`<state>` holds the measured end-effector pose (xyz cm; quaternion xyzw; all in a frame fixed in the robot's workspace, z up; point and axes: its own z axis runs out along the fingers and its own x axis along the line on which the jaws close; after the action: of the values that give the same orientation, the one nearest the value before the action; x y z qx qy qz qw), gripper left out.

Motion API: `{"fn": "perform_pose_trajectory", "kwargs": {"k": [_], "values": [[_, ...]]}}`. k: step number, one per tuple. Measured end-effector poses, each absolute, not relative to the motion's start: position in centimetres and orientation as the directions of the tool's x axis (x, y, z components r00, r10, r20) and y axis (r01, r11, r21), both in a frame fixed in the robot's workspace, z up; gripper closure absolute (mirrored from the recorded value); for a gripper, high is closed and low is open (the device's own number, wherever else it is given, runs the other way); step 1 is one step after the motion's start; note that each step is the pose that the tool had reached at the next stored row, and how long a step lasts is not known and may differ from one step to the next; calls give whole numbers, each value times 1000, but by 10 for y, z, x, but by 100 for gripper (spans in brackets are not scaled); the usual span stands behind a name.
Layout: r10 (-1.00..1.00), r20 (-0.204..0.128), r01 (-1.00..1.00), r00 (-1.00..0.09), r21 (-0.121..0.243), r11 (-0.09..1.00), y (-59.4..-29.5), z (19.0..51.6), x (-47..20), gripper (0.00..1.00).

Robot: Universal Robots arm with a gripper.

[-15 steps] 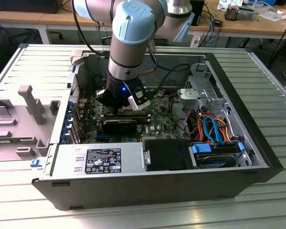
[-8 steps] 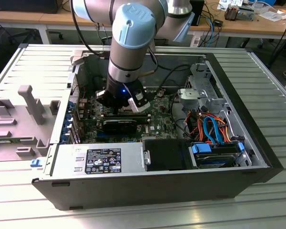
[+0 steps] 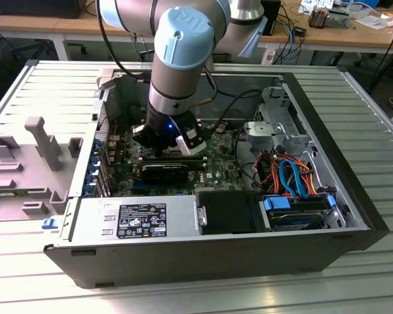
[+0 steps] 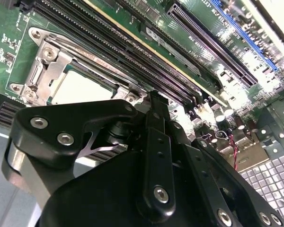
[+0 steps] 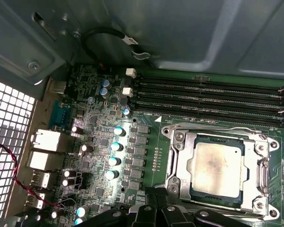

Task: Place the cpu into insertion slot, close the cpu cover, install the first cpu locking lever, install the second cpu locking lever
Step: 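Install the second cpu locking lever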

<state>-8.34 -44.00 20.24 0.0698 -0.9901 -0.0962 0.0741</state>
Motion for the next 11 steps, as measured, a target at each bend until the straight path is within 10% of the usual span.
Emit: {"fn": "perform_pose_trajectory", "kwargs": {"k": [11], "values": [[-155, 130, -124, -979, 218, 968, -440, 199, -83, 89]]}}
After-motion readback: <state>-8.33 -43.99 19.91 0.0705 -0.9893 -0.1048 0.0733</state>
